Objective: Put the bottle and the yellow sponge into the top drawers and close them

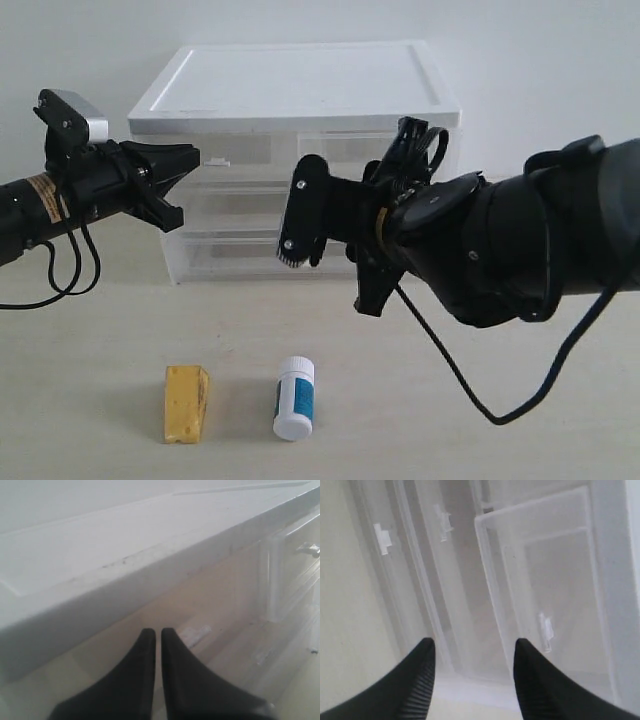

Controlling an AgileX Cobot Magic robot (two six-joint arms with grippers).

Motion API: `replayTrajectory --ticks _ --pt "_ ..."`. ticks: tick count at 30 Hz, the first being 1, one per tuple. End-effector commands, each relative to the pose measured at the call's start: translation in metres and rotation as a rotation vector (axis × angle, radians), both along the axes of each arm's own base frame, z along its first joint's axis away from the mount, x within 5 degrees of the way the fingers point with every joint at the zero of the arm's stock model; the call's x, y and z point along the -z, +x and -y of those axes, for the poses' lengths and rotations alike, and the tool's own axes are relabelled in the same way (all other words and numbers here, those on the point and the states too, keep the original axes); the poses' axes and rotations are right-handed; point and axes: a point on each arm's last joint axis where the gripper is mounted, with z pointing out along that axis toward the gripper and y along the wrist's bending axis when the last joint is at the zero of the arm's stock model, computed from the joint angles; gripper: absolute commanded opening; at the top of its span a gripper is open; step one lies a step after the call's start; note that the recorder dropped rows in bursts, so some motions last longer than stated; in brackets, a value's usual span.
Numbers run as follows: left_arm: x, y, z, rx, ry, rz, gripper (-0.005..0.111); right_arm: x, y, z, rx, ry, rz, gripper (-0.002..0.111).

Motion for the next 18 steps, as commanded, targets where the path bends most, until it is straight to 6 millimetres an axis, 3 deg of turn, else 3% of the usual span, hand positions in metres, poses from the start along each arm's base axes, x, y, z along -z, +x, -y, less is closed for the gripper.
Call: replayTrajectory --ticks 1,7,10,13,18 --pt "-0.001 0.0 0.002 0.009 -0.006 0.008 0.004 -0.016 0.01 0.017 0.079 0.228 -0.05 0.04" --pt "-0.002 0.001 0.002 0.004 0.002 0.02 0.004 -0.043 0.017 0.059 0.293 0.783 -0.219 0.04" --pt "-0.002 0.001 0.002 0.002 0.001 0.02 0.004 -0.039 0.016 0.075 0.366 1.033 -0.405 0.04" --pt "-0.002 0.001 0.001 -0.003 -0.005 0.018 0.004 -0.033 0.021 0.085 0.4 1.154 -0.541 0.04" --pt "-0.002 0.001 0.001 -0.005 -0.025 0.0 0.004 -0.031 0.035 0.104 0.483 1.478 -0.672 0.04"
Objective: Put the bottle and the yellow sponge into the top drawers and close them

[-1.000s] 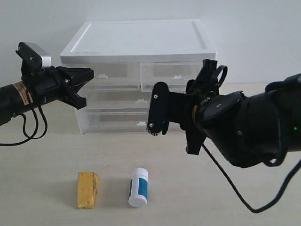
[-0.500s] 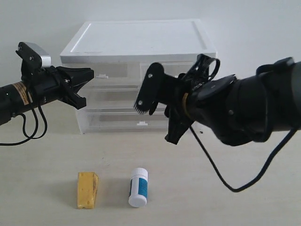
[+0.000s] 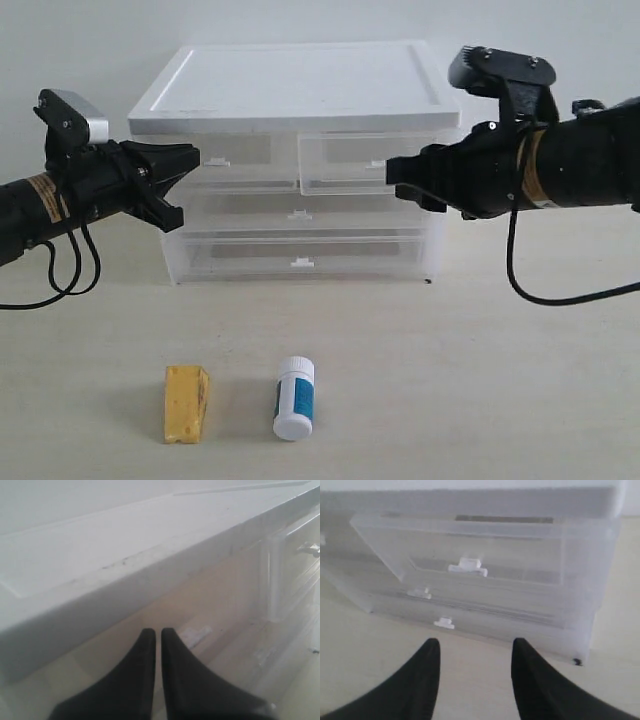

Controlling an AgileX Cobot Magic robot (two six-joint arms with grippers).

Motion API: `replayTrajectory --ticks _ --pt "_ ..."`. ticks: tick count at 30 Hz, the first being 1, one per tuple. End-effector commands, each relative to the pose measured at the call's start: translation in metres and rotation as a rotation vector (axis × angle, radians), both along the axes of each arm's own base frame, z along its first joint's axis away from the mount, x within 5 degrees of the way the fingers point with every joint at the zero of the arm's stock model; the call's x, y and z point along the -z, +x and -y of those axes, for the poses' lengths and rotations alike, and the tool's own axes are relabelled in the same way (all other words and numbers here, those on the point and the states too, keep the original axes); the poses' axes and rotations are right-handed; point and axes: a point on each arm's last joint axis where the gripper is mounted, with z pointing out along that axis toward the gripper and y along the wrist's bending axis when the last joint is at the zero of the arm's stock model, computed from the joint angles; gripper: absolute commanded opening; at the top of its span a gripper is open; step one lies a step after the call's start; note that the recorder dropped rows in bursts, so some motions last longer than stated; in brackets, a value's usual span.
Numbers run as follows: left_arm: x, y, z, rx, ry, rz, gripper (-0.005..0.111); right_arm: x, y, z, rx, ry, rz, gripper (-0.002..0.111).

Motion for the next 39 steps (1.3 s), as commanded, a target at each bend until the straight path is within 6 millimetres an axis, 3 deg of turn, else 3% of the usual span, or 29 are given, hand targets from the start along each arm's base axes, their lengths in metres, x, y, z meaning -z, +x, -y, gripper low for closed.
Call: replayTrajectory --ticks 1,6,12,18,30,32,39 --pt "-0.002 0.001 0.001 -0.004 -0.03 -0.006 0.004 -0.001 0.012 0.015 0.053 0.302 -0.08 0.04" --pt "-0.002 0.001 0.001 -0.005 -0.042 -0.017 0.004 0.011 0.026 0.016 0.086 0.504 -0.13 0.04" --pt "-0.002 0.001 0.002 -0.003 -0.042 -0.018 0.004 0.032 0.043 0.001 -0.005 0.656 -0.171 0.04" --pt "-0.002 0.001 0.002 -0.003 -0.042 -0.018 0.004 0.043 0.055 0.005 0.073 0.615 -0.14 0.04" --pt "-0.002 0.001 0.001 -0.004 -0.043 -0.015 0.004 0.046 0.059 0.007 0.106 0.602 -0.102 0.04" --pt "-0.002 0.001 0.001 -0.004 -0.043 -0.015 0.004 0.051 0.06 0.007 0.104 0.607 -0.112 0.037" --pt "-0.002 0.001 0.001 -0.004 -0.043 -0.015 0.004 0.067 0.063 0.0 0.049 0.678 -0.13 0.007"
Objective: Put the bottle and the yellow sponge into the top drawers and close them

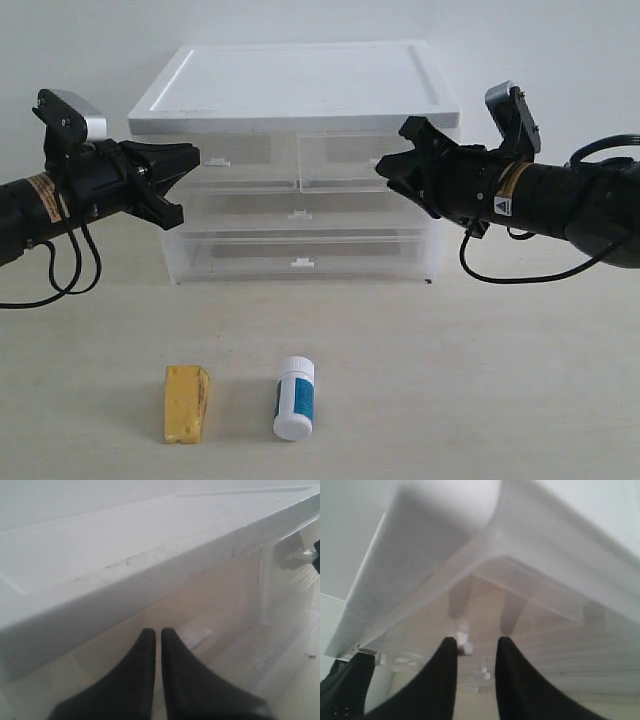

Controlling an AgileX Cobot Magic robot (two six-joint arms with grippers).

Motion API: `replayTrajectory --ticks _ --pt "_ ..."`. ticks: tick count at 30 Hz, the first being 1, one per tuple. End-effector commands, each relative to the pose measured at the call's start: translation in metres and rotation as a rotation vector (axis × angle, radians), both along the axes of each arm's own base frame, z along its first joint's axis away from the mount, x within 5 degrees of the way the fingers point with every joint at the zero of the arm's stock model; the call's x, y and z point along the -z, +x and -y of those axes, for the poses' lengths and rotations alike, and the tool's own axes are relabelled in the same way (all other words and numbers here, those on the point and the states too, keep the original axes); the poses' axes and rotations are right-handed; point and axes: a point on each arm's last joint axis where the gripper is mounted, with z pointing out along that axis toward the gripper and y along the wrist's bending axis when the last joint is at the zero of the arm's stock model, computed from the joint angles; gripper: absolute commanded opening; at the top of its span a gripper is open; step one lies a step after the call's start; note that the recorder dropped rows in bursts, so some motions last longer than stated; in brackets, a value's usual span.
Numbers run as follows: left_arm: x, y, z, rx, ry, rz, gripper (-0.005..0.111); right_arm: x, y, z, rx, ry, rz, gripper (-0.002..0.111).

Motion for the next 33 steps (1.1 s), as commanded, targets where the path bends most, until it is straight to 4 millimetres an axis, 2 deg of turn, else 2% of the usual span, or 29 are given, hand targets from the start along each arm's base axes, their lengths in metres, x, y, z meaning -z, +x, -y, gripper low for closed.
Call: replayTrajectory --ticks 1,8,11,18,24,33 --pt "-0.002 0.001 0.001 -0.002 -0.018 0.004 0.004 0.009 0.003 -0.002 -0.023 0.039 0.012 0.005" --pt "-0.002 0.001 0.001 -0.002 -0.018 0.004 0.004 0.007 0.002 -0.004 -0.052 0.052 0.047 0.008" --pt "-0.002 0.001 0.001 -0.002 -0.018 0.004 0.004 0.006 -0.001 -0.006 -0.102 0.025 0.066 0.0" --pt "-0.002 0.001 0.001 -0.003 -0.017 0.003 0.004 0.001 -0.01 -0.007 -0.192 -0.053 0.081 0.0" --pt "-0.002 0.001 0.001 -0.003 -0.017 0.003 0.004 0.0 -0.025 -0.003 -0.223 -0.057 0.082 0.0" --pt "-0.002 0.001 0.001 -0.008 -0.021 0.003 0.004 0.011 -0.045 0.003 -0.28 -0.012 0.056 0.0"
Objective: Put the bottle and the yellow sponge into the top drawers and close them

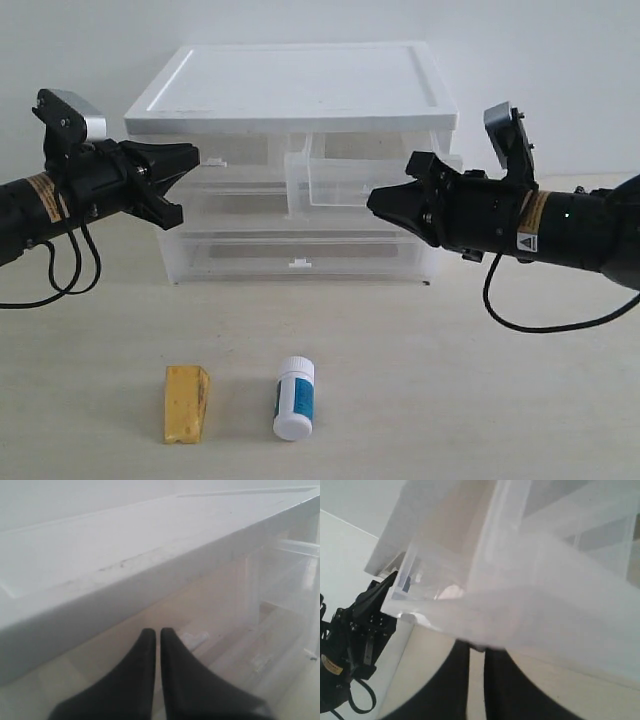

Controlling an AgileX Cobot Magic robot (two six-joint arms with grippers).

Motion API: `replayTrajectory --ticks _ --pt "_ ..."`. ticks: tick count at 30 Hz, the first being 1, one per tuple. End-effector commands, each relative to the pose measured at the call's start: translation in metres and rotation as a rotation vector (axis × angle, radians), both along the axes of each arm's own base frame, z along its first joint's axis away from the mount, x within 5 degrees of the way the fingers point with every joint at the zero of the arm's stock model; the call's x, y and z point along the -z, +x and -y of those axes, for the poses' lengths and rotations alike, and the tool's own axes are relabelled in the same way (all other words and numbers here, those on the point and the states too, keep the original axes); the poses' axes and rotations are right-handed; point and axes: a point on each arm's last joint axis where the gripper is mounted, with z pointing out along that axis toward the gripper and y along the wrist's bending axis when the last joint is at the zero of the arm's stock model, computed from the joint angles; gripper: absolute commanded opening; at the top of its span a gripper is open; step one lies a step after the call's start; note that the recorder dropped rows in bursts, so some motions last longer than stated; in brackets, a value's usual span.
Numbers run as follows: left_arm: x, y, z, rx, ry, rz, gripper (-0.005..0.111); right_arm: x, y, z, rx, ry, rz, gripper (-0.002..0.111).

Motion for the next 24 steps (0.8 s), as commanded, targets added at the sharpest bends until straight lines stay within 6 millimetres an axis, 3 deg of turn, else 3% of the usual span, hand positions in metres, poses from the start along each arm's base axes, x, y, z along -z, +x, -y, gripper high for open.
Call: replayTrajectory --ticks 1,8,17,24 --pt "-0.002 0.001 0.001 -0.008 -0.021 0.003 0.004 0.004 -0.011 0.0 -0.055 -0.007 0.01 0.0" --pt "-0.002 0.001 0.001 -0.008 -0.021 0.003 0.004 0.001 -0.021 -0.001 -0.12 -0.039 0.024 0.0" --pt "-0.002 0.001 0.001 -0.008 -0.021 0.003 0.004 -0.006 -0.052 0.005 -0.139 -0.081 0.027 0.0" --pt "-0.001 0.001 0.001 -0.009 -0.011 -0.004 0.004 -0.005 -0.051 0.007 -0.119 -0.103 0.066 0.0"
